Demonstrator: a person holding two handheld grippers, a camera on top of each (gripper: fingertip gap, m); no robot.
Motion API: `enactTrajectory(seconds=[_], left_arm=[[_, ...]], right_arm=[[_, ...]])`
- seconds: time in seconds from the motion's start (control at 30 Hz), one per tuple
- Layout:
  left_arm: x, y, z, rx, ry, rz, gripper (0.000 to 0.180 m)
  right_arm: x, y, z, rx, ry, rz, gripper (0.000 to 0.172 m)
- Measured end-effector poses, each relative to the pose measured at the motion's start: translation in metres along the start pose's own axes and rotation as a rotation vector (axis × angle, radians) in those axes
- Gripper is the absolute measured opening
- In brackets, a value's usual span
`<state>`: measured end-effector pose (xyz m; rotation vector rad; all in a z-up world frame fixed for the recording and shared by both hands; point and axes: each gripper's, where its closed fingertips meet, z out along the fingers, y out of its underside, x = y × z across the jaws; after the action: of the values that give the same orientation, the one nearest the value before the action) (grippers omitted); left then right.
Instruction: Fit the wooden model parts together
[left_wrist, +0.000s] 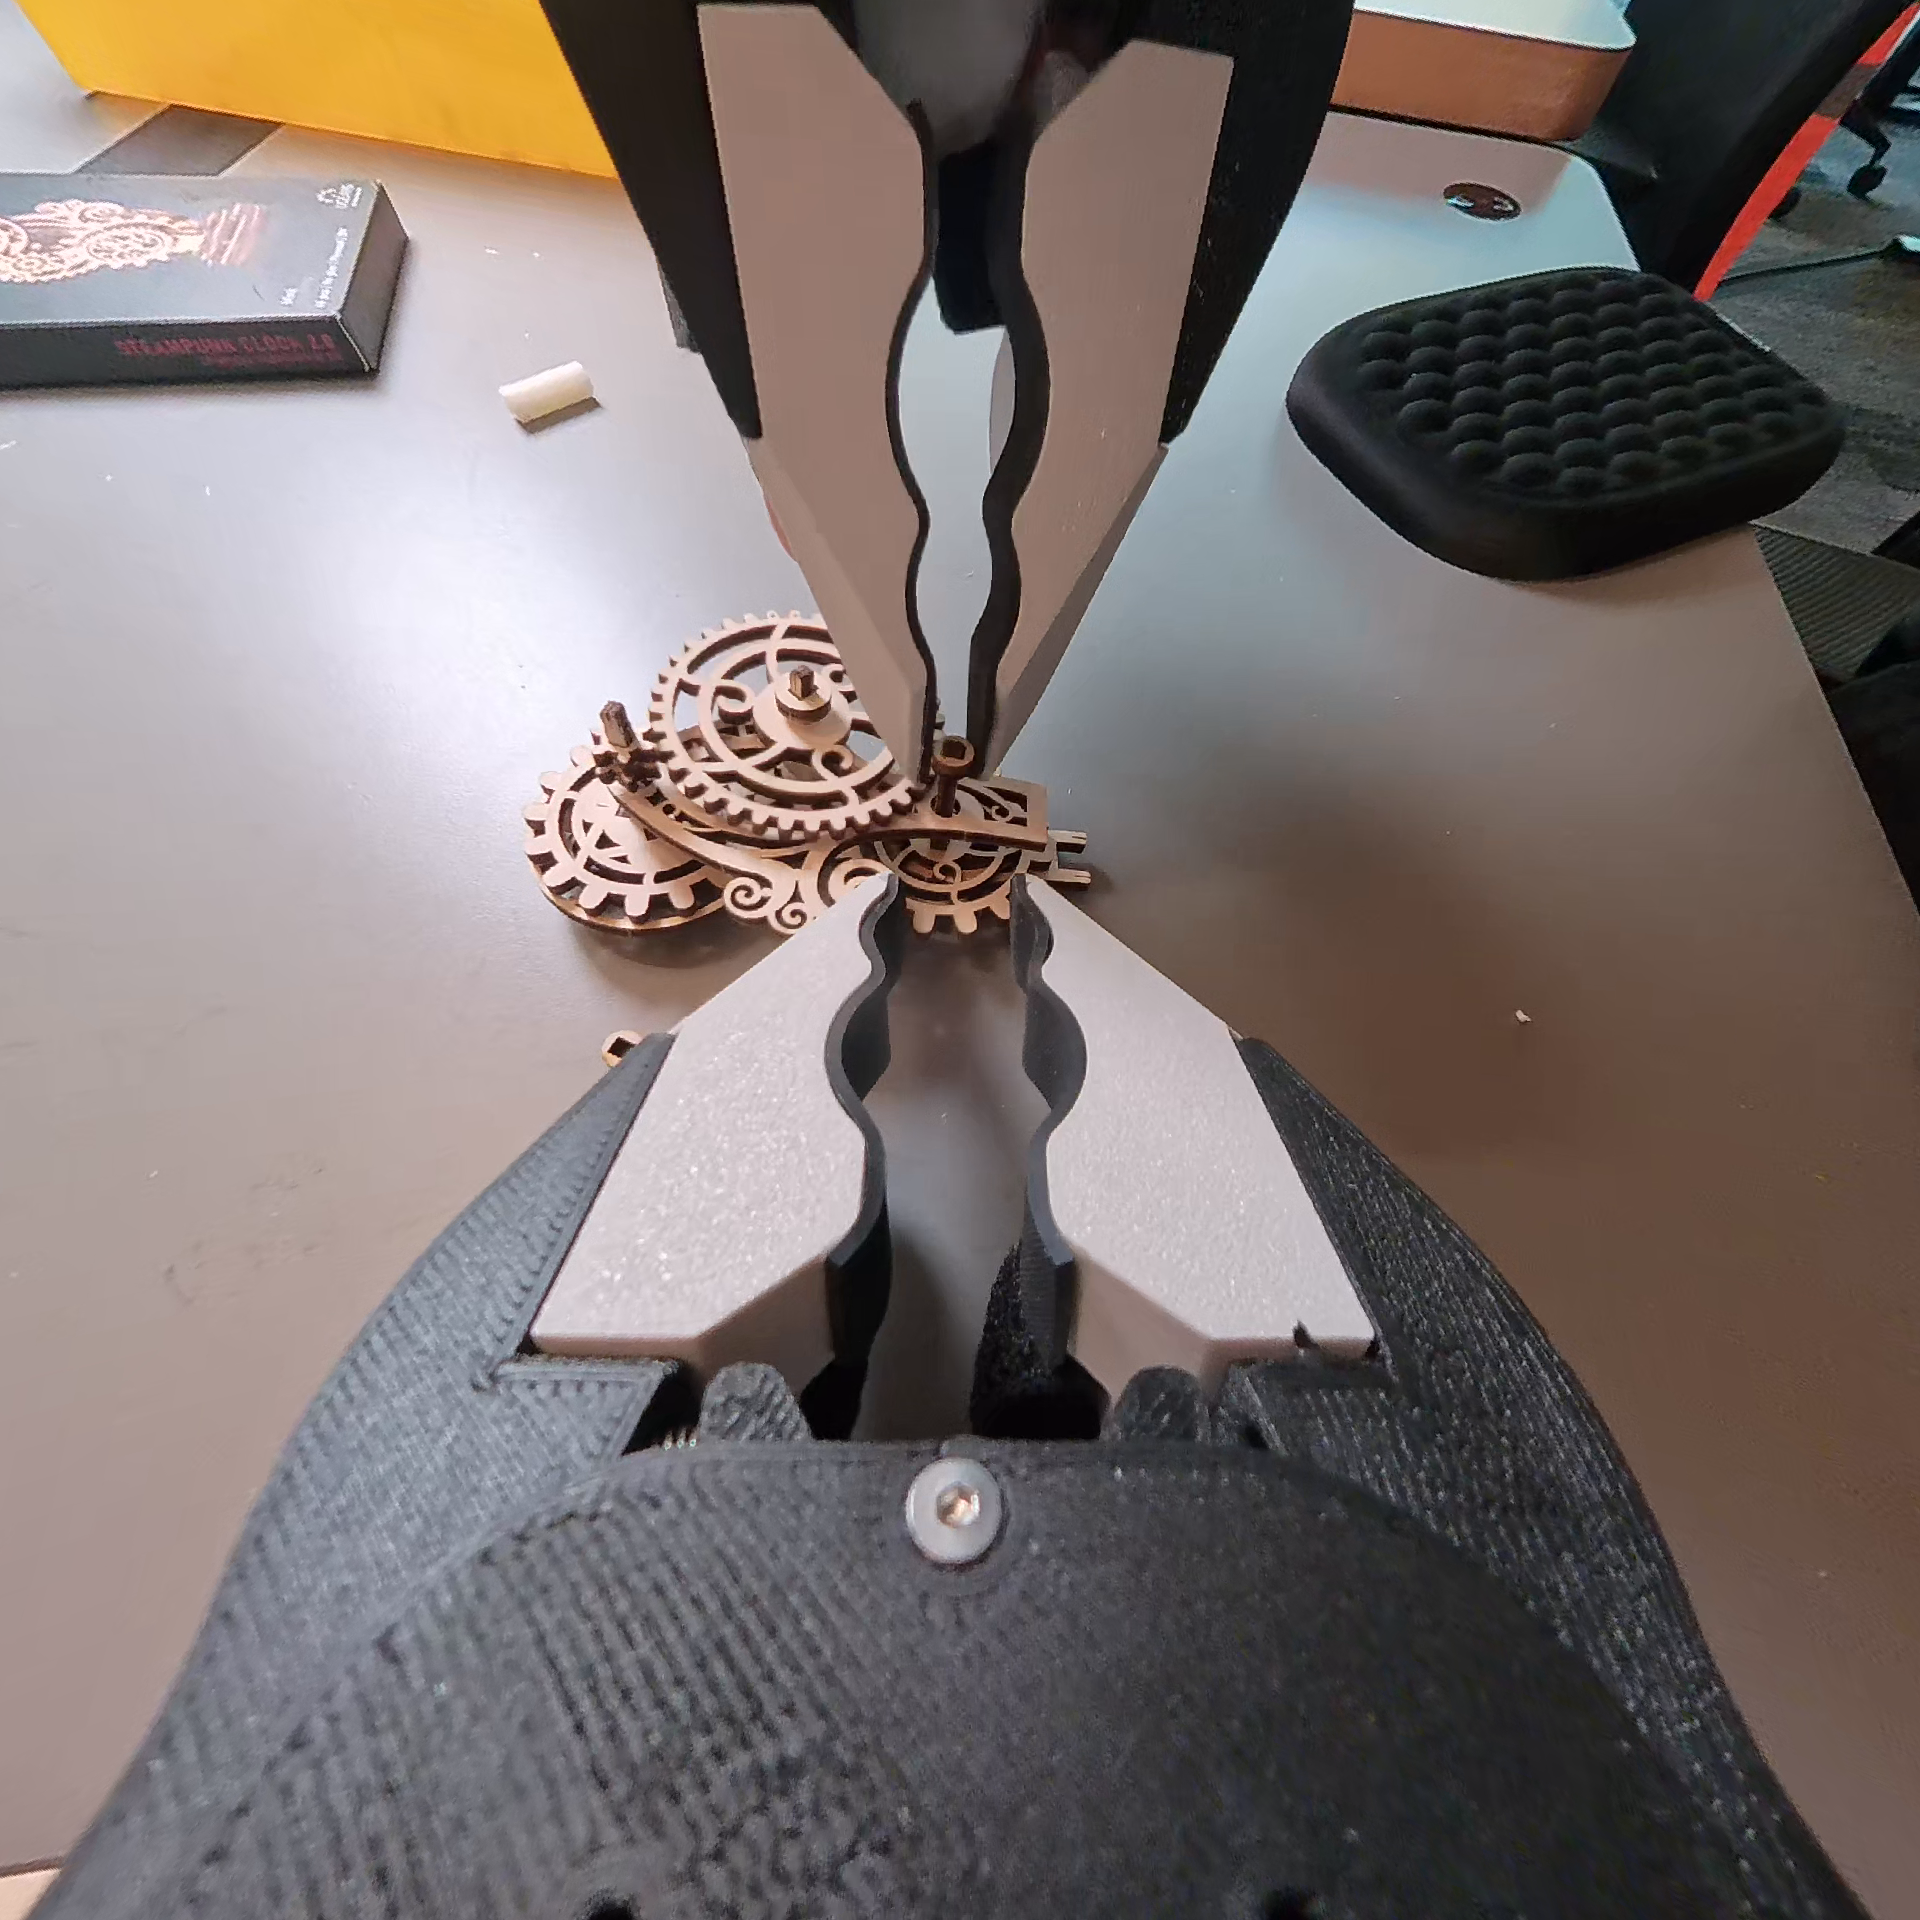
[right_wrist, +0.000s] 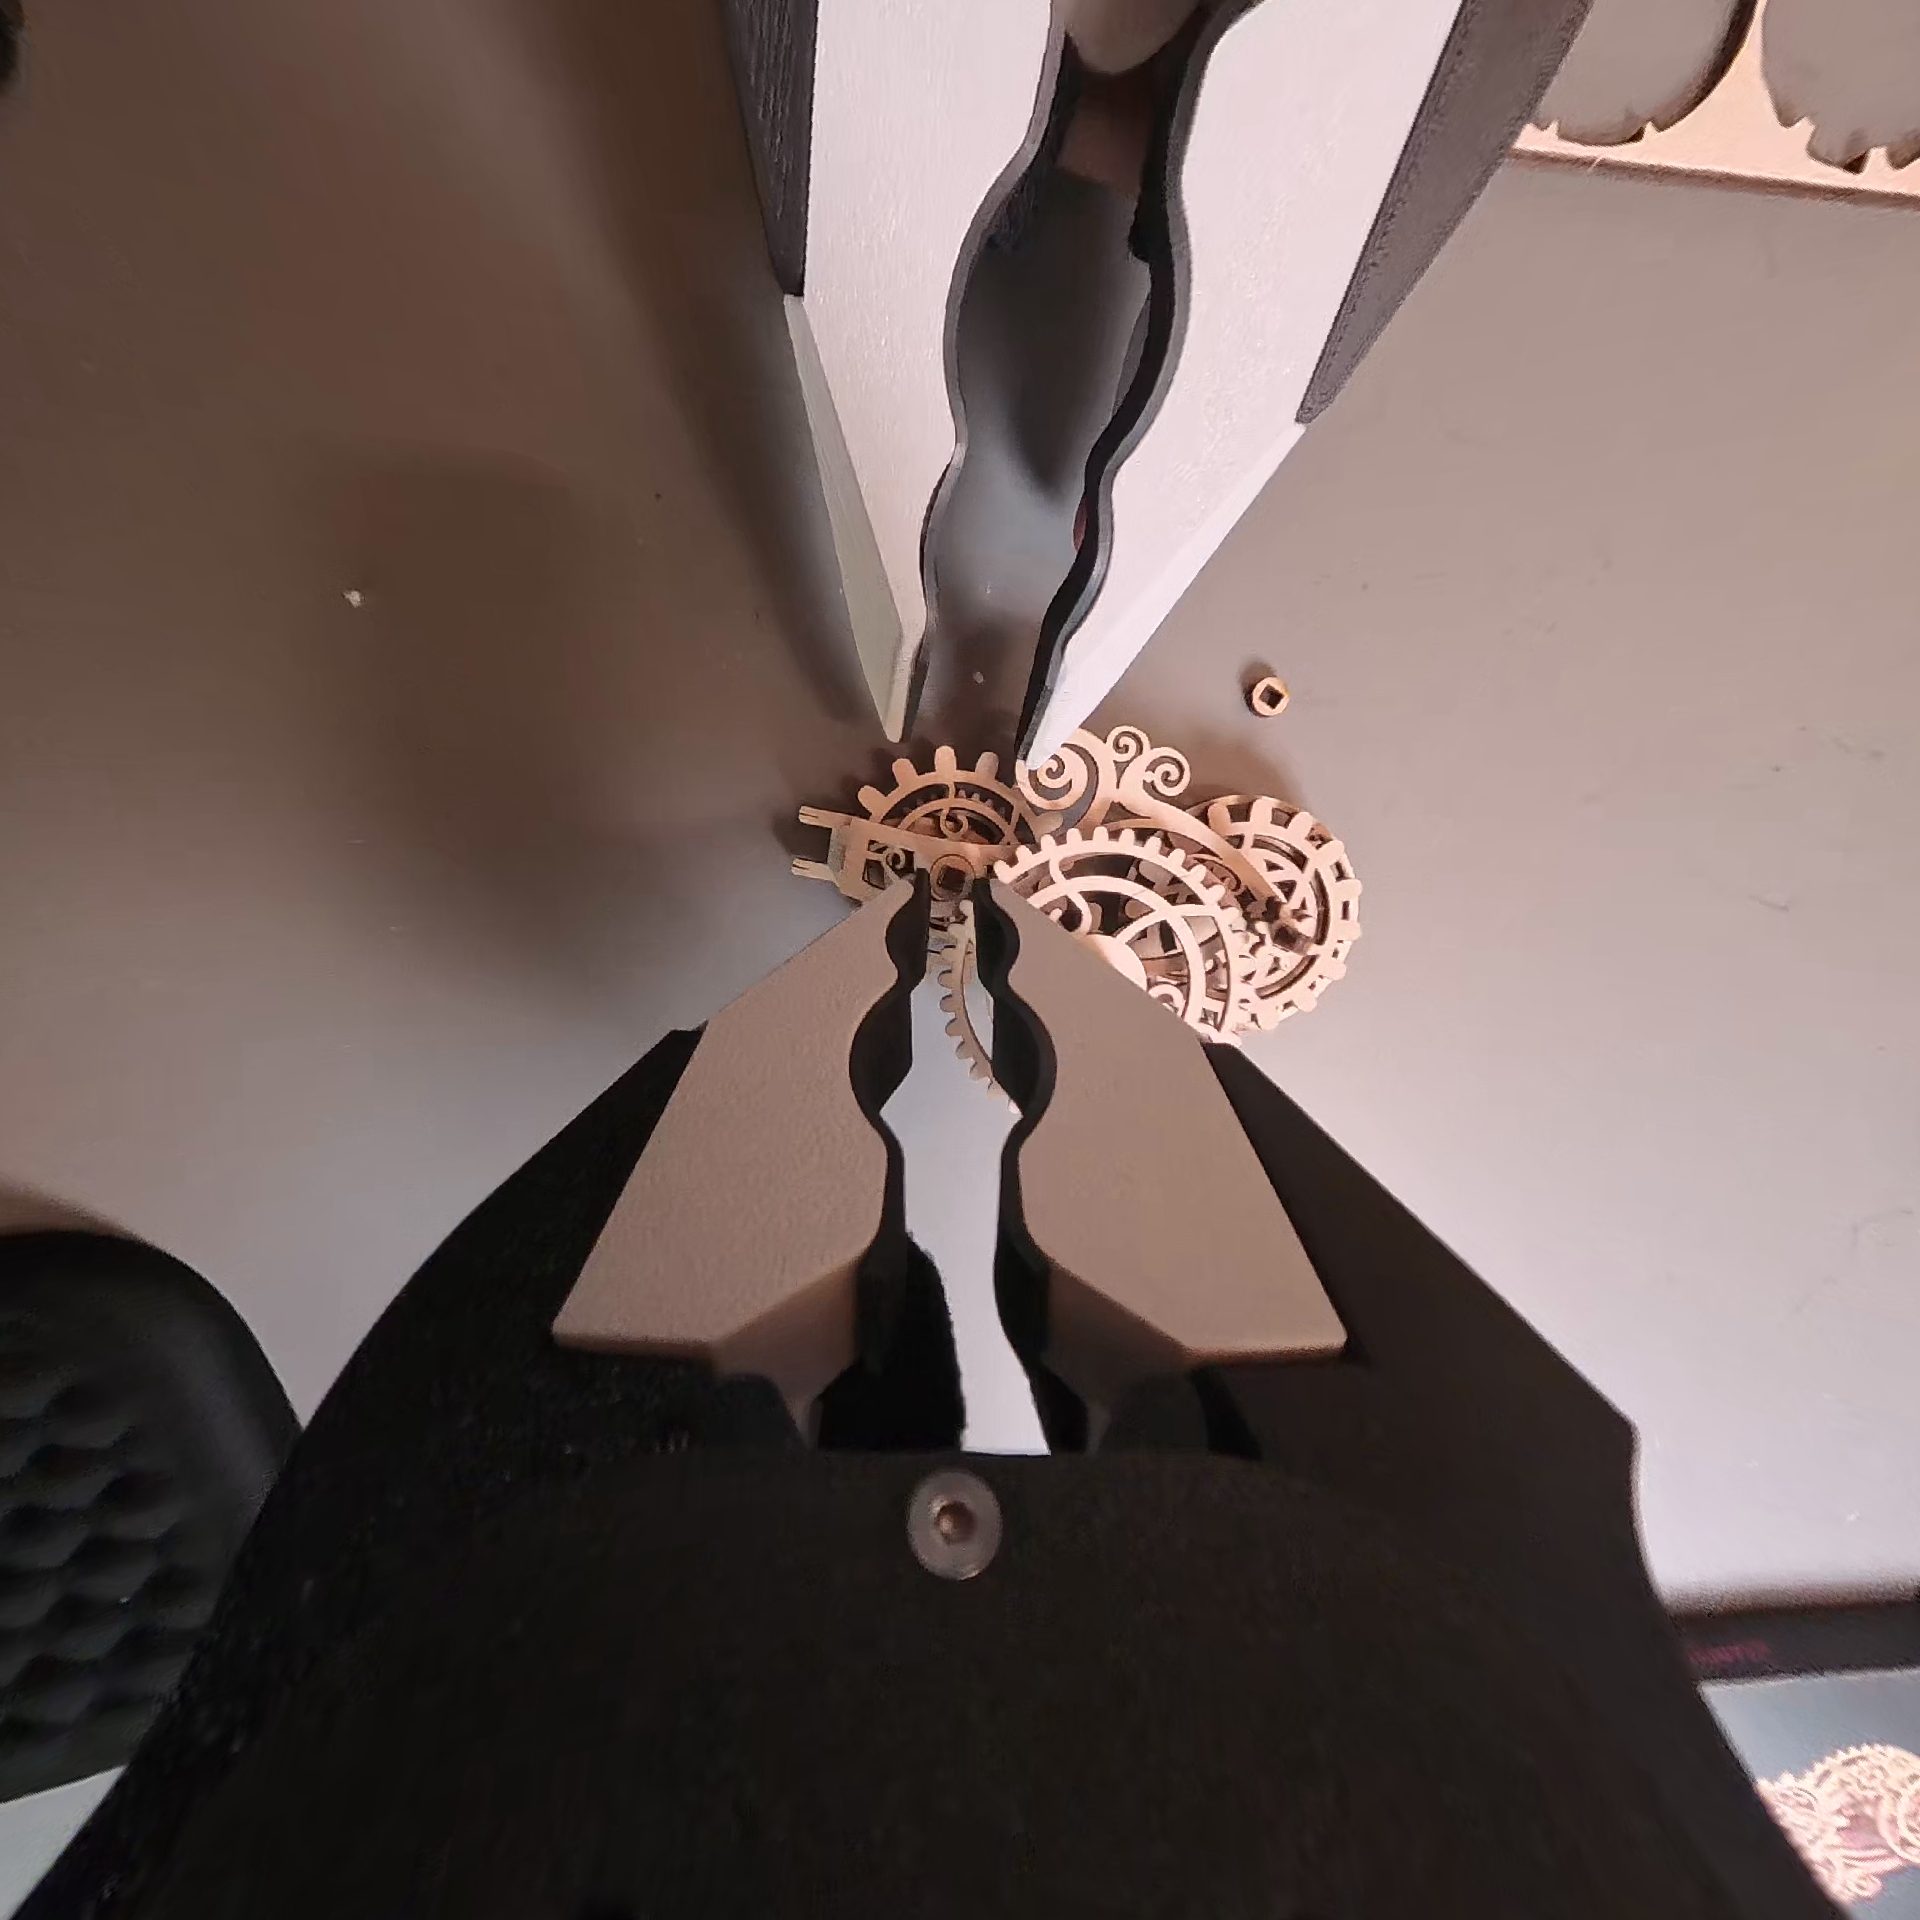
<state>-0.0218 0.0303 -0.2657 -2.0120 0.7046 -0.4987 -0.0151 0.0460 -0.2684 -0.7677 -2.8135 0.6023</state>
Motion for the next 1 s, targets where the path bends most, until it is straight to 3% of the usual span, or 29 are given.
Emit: enactTrajectory(seconds=[0.17, 0.4, 1.0], left_arm=[[0.000, 0.000, 0.000, 0.001, 0.001, 0.000, 0.018], [0.001, 0.000, 0.000, -0.002, 0.000, 0.003, 0.018], [0.002, 0.000, 0.001, -0.006, 0.002, 0.008, 0.018]], right_arm=[[0.004, -0.004, -0.011, 0.007, 0.038, 0.001, 0.012], [0.004, -0.013, -0.013, 0.073, 0.034, 0.071, 0.007], [0.005, -0.011, -0.006, -0.042, 0.014, 0.049, 0.003]])
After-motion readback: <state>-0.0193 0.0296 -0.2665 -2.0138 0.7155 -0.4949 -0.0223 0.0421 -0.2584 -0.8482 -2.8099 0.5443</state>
